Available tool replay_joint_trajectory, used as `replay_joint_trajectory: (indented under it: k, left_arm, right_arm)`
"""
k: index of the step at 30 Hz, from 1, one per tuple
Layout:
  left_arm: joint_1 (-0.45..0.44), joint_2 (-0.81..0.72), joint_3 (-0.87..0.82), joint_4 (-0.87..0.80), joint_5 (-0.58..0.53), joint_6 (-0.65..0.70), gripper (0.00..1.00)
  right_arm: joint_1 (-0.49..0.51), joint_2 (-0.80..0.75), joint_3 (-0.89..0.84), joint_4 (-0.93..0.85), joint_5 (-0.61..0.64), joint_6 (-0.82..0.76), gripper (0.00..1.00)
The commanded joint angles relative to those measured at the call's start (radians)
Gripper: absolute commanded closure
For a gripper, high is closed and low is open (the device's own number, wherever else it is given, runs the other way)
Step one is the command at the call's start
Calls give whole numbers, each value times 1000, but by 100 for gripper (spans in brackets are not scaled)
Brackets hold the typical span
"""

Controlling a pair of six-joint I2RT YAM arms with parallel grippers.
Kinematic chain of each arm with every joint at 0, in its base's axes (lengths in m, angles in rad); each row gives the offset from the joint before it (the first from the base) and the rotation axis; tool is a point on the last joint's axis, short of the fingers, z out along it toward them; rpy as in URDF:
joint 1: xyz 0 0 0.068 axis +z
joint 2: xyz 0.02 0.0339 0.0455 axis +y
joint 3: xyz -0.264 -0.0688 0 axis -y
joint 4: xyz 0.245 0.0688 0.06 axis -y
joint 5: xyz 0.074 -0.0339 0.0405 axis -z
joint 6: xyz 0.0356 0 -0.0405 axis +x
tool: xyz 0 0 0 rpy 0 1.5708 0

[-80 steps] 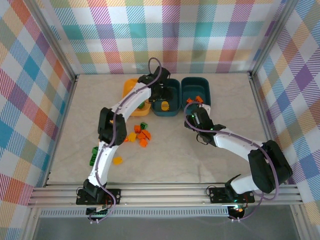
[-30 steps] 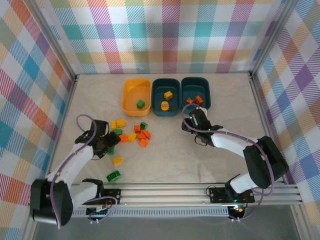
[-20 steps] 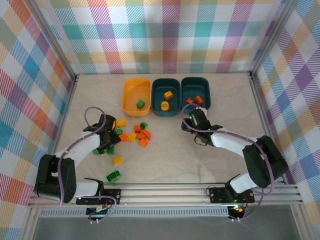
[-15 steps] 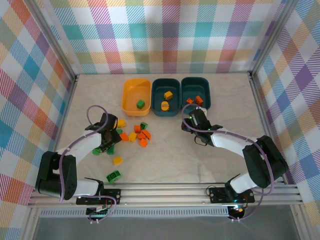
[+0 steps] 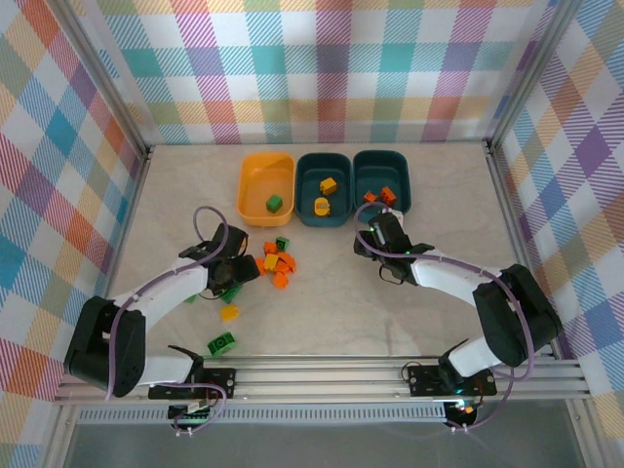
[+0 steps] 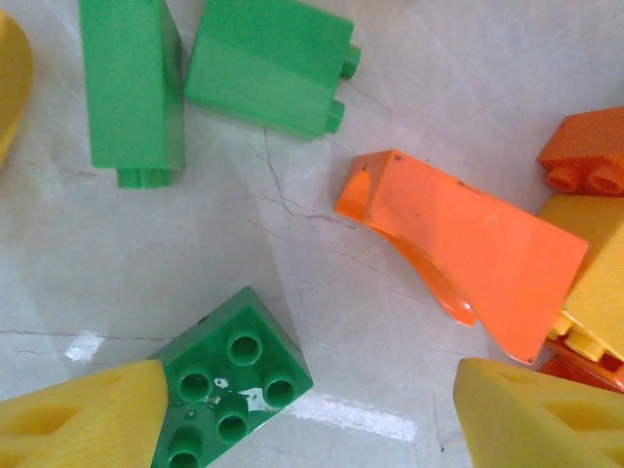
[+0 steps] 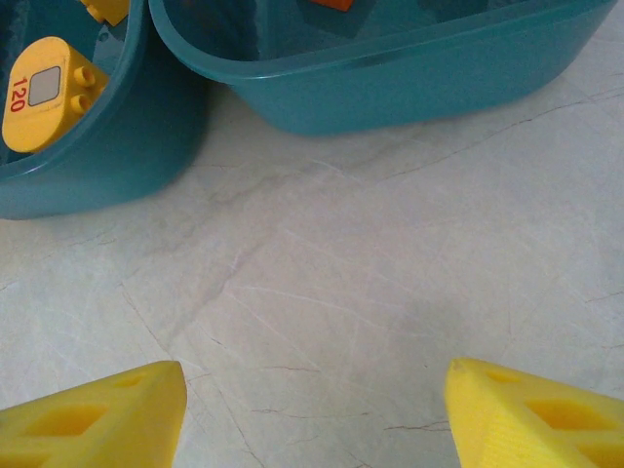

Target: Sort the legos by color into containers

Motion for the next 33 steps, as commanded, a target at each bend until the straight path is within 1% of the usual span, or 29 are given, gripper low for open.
replay_joint_trajectory:
  k: [1,4,8,11,16,20,22,28,31,33]
  left_arm:
    - [-4,-29,33,-77,-81,10,22]
    - [-4,24,51,-121,-108,14,23]
    - [-7,127,62,-109,-50,36,27]
    - [-18,168,61,-84,-25,53,27]
    - [-60,175,62,-47,18,72,27]
    - [-88,199,93,-86,-17,83,31]
    - [-98,205,93,-77,-13,81,32]
    - [-129,225,116,-7,93,41,35]
    - [-159,244,153,-31,91,34,40]
    - [-173,254,167,-56,60,34,41]
  right_arm:
    - [8,4,31,6,-8,4,30]
    - [8,3,31,7,-13,6,30]
    - [8,3,32,3,-19,6,30]
    - [8,1,33,4,-19,6,30]
    - [8,2,32,4,-20,6,30]
    - [9,9,37,3,-24,7,30]
    - [9,10,37,3,-26,6,29]
    - [10,16,41,1,-23,4,30]
    - [9,13,40,0,-20,3,29]
    - [9,12,40,0,-19,3,29]
